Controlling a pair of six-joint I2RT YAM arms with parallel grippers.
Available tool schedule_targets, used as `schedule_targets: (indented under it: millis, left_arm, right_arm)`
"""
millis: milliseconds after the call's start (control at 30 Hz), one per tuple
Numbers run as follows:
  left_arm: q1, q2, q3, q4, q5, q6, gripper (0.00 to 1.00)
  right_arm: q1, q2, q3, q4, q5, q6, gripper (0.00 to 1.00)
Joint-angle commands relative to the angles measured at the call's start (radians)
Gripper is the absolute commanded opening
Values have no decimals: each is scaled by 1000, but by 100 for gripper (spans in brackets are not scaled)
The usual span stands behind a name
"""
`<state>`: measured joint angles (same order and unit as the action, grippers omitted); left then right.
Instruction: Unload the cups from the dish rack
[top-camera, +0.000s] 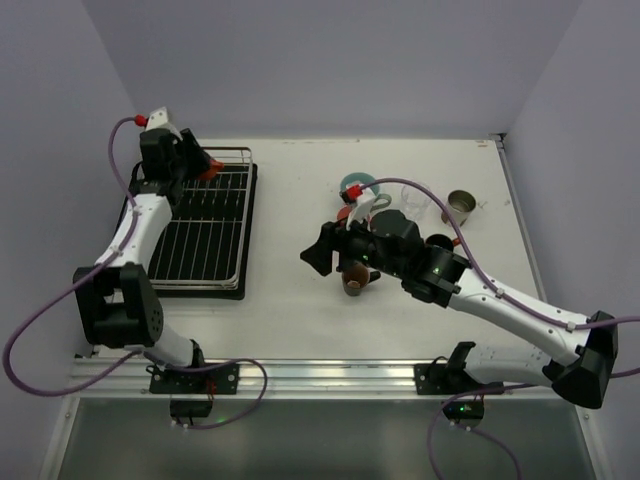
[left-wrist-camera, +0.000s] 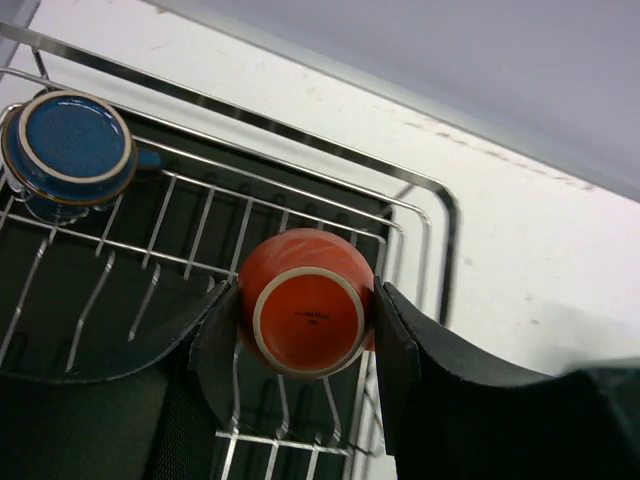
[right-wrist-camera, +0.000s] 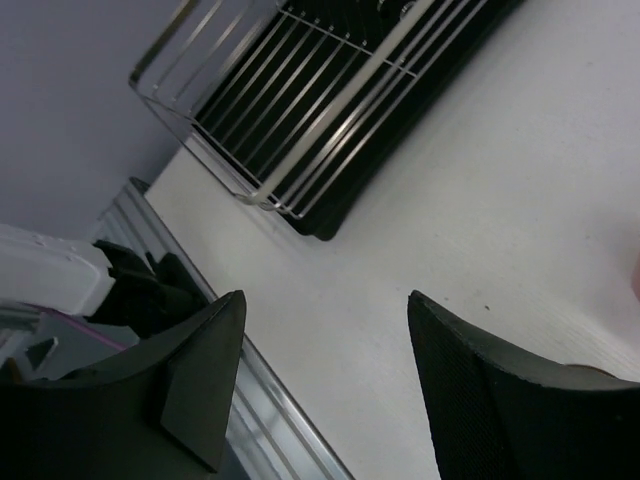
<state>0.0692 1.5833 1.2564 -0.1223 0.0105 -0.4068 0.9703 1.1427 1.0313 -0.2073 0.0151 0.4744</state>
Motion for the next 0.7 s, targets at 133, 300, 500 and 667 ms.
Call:
schedule_targets:
  millis: [133, 300, 500, 667]
  left_arm:
    - [-39, -366, -184, 104, 212, -133, 0]
    - [-42, -546, -379, 249, 390, -254, 0]
    - [-58, -767, -656, 593, 601, -414, 0]
    - [-111, -867, -819, 891, 671, -582, 0]
  right_arm:
    - [-27, 14, -5, 313, -142, 188, 77]
    - [-71, 31, -25, 425, -196, 288, 82]
    - [-130, 68, -37, 502, -193, 467, 84]
    - [-133, 118, -45, 614, -228, 614, 83]
